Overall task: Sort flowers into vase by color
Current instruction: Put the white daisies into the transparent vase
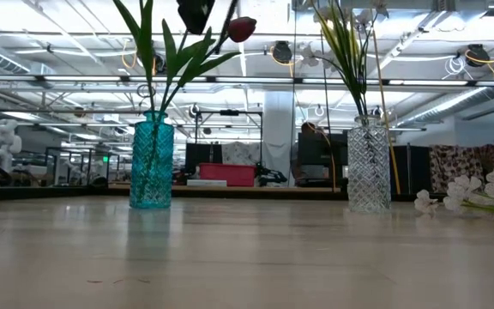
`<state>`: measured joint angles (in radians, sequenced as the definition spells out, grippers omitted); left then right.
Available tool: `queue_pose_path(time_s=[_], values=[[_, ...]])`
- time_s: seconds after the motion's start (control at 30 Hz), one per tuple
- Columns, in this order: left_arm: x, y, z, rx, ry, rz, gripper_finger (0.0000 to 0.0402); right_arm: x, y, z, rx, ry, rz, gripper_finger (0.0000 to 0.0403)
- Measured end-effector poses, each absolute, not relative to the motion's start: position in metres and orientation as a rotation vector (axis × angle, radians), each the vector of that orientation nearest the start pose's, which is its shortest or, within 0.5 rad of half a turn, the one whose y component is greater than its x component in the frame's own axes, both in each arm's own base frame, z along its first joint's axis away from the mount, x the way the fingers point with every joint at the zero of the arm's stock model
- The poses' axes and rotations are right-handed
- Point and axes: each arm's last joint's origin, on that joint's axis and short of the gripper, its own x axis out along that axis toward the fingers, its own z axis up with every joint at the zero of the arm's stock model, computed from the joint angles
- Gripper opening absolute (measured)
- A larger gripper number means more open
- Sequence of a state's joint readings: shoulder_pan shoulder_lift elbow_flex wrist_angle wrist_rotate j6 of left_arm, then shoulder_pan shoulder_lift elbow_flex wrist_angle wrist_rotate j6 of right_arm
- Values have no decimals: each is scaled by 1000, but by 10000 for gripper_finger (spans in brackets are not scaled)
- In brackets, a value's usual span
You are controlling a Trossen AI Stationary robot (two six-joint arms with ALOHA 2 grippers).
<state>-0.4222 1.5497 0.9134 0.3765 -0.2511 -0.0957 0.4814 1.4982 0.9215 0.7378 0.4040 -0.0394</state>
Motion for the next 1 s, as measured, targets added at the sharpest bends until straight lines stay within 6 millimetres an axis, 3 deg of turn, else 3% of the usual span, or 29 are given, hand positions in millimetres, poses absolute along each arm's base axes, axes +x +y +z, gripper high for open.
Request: queue_pose_path(time_s=[0.2, 0.43, 0.63, 0.8, 1.0], values=[[308, -142, 246, -6, 240, -110, 167, 275, 148, 316, 68, -116, 27, 4], [306, -144, 246, 13, 233, -37, 243, 229, 154, 338, 98, -44, -54, 3], [313, -140, 247, -14, 179, -20, 250, 196, 155, 339, 102, 52, -157, 3], [330, -131, 244, -70, 46, 14, 250, 187, 157, 320, 92, 113, -242, 2], [349, -130, 233, -64, 59, 1, 251, 169, 161, 307, 118, 143, -298, 2]])
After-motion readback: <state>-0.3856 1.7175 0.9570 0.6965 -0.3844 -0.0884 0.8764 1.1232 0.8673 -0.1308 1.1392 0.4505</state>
